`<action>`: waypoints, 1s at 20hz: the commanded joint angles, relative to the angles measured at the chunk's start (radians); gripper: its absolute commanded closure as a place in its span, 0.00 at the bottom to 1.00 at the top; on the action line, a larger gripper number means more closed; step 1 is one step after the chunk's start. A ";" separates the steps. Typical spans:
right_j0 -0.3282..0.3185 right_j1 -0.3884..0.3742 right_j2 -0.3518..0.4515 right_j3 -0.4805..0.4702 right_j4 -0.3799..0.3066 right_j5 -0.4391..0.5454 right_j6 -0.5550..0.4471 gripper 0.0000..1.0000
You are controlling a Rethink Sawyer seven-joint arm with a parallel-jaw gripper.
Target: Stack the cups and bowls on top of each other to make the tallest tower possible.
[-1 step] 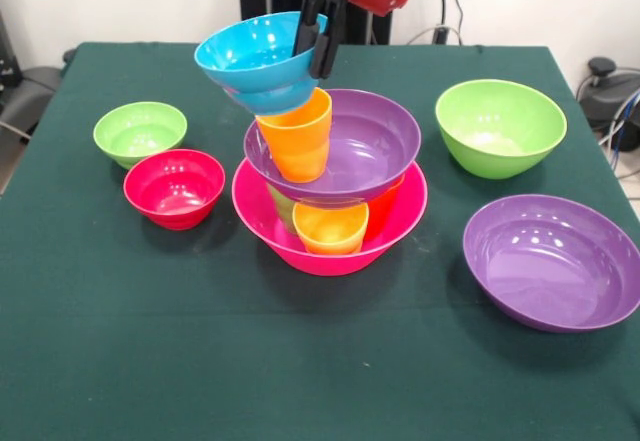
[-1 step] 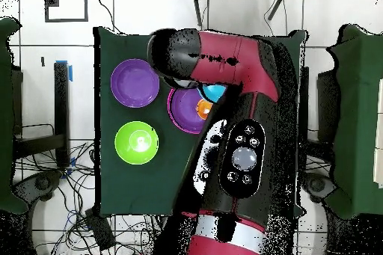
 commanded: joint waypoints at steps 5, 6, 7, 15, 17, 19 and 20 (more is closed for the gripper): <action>0.019 0.107 0.028 0.033 -0.002 0.062 0.147 1.00; 0.021 0.109 0.027 0.034 0.000 0.058 0.150 1.00; 0.022 0.112 0.026 0.035 0.002 0.054 0.152 1.00; 0.052 0.108 0.004 0.071 0.016 0.049 0.173 1.00; 0.066 0.108 -0.010 0.075 0.014 0.058 0.183 1.00; 0.073 0.111 -0.018 0.073 0.016 0.061 0.186 1.00; 0.074 0.112 -0.020 0.071 0.017 0.062 0.185 1.00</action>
